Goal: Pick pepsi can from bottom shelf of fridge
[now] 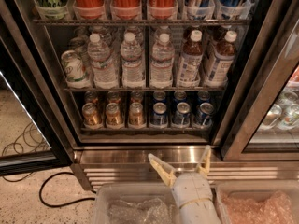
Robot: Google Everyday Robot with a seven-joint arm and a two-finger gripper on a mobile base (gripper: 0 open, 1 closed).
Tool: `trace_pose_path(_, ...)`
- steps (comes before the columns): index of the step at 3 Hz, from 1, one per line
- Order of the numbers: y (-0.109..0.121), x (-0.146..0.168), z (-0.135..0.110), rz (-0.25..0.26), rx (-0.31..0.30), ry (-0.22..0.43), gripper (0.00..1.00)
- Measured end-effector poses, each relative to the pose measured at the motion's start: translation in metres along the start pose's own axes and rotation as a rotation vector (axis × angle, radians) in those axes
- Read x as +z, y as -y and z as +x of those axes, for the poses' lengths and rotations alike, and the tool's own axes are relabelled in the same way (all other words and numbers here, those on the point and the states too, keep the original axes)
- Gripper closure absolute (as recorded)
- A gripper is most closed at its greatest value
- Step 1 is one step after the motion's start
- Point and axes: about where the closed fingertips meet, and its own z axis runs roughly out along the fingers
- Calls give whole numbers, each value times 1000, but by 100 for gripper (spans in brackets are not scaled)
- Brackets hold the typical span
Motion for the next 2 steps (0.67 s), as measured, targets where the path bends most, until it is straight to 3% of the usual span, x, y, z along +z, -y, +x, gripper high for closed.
trace_pose_path(2, -4, 48, 53, -28, -105, -44, 0)
